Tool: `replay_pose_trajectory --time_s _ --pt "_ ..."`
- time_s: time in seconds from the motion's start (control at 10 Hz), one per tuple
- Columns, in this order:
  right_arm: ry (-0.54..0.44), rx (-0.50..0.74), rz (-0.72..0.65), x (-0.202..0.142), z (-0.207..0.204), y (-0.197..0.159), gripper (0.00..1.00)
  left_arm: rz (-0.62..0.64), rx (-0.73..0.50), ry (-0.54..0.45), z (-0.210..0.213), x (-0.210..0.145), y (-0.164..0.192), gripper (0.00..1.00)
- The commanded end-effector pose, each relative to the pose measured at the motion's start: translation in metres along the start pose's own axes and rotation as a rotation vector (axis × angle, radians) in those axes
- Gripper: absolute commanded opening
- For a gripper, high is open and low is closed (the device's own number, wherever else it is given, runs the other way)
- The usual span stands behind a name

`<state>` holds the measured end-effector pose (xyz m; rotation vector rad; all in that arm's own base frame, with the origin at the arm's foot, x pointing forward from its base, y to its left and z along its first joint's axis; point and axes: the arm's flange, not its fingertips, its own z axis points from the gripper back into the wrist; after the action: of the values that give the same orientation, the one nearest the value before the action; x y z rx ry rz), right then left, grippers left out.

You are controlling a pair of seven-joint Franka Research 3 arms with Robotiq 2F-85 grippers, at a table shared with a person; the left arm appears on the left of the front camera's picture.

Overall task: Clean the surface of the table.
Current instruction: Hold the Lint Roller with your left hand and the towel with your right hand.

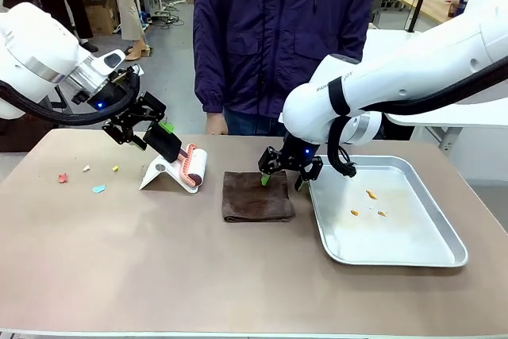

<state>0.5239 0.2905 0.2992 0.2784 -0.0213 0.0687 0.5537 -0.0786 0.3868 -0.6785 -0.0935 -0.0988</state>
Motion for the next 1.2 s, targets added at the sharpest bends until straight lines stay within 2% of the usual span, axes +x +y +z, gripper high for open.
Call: replay_pose_trajectory --time_s 0.0,0.4,1.1 --pt "0.018 -0.044 -0.027 0.006 -0.002 0.006 1.00 -0.018 -0.026 -0.023 0.001 0.000 0.003 1.00" --pt "0.032 -0.034 -0.015 0.004 -0.003 0.009 1.00 -0.018 -0.031 -0.026 0.001 0.000 0.002 1.00" --pt "-0.017 -0.076 -0.098 -0.009 -0.009 0.026 1.00 -0.017 -0.032 -0.026 0.000 0.000 0.001 1.00"
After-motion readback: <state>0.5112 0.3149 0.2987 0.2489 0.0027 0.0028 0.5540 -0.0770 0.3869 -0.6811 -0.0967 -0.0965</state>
